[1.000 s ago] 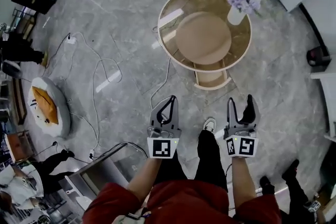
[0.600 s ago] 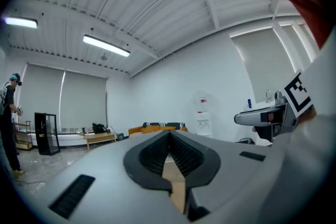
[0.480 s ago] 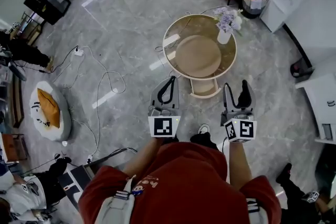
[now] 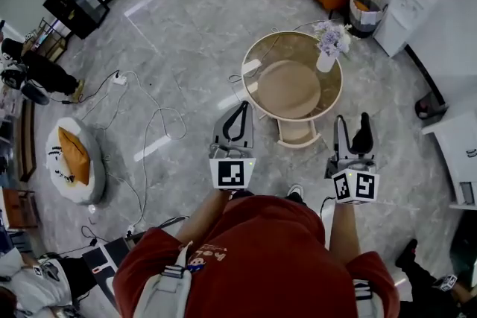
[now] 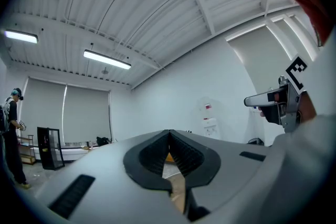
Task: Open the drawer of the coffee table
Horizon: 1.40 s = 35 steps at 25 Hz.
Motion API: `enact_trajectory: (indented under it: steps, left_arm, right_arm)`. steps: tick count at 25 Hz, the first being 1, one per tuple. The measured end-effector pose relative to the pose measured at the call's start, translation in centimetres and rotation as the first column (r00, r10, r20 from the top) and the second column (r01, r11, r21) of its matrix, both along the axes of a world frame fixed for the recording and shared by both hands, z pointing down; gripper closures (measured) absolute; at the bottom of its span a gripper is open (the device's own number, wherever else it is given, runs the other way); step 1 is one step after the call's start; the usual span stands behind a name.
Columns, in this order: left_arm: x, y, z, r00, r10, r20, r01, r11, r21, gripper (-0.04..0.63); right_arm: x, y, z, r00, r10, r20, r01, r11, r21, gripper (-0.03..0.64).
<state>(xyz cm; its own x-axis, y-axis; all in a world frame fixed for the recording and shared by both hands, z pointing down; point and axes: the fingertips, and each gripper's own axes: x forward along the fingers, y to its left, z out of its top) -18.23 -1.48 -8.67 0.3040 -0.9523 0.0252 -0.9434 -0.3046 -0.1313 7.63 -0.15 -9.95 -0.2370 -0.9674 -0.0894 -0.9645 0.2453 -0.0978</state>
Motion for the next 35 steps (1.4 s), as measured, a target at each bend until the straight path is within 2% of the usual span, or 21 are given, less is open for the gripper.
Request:
enact_trajectory:
  steps: [4, 5, 7, 13, 19, 24, 35]
  left_arm:
    - [-0.6, -0.5, -0.3, 1.000, 0.009, 0.002, -0.009, 1.000, 0.011, 0.581]
    - [-0.8, -0.5, -0.4, 1.000, 0.011, 0.001, -0.011, 1.000, 0.015, 0.581]
    - [-1.2, -0.5, -0.3, 1.000, 0.010, -0.001, -0.010, 1.000, 0.005, 0.581]
    - [-1.2, -0.9, -0.2, 1.000, 0.007, -0.005, -0.007, 1.000, -0.002, 0.581]
    - [-0.7, -1.2, 0.0, 1.000, 0.011, -0.002, -0.011, 1.000, 0.003, 0.581]
    - [-0.4, -1.2, 0.3, 1.000, 0.014, -0.010, -0.014, 1.000, -0.007, 0.581]
    - [-1.0, -0.9, 1.0, 1.000, 0.004, -0.007, -0.004, 1.000, -0.030, 0.581]
  right_arm:
    - [-0.7, -0.3, -0.2, 0.999, 0.033, -0.039, -0.033, 0.999, 0.003, 0.335]
    - [-0.7, -0.2, -0.4, 0.998, 0.046, -0.036, -0.046, 0.999, 0.010, 0.354]
    - [-0.9, 0.0, -0.6, 0.998, 0.055, -0.022, -0.054, 0.998, 0.020, 0.447]
    - [-1.0, -0.4, -0.7, 0.996, 0.066, -0.062, -0.066, 0.998, 0.010, 0.582]
    - [-1.2, -0.9, -0.4, 0.988, 0.065, -0.137, -0.065, 0.998, 0.006, 0.592]
    - [-1.0, -1.3, -0.6, 0.992, 0.060, -0.110, -0.062, 0.998, -0.014, 0.592]
    - [-2.3, -1.8, 0.6, 0.986, 0.023, -0.166, -0.031, 0.999, -0.045, 0.592]
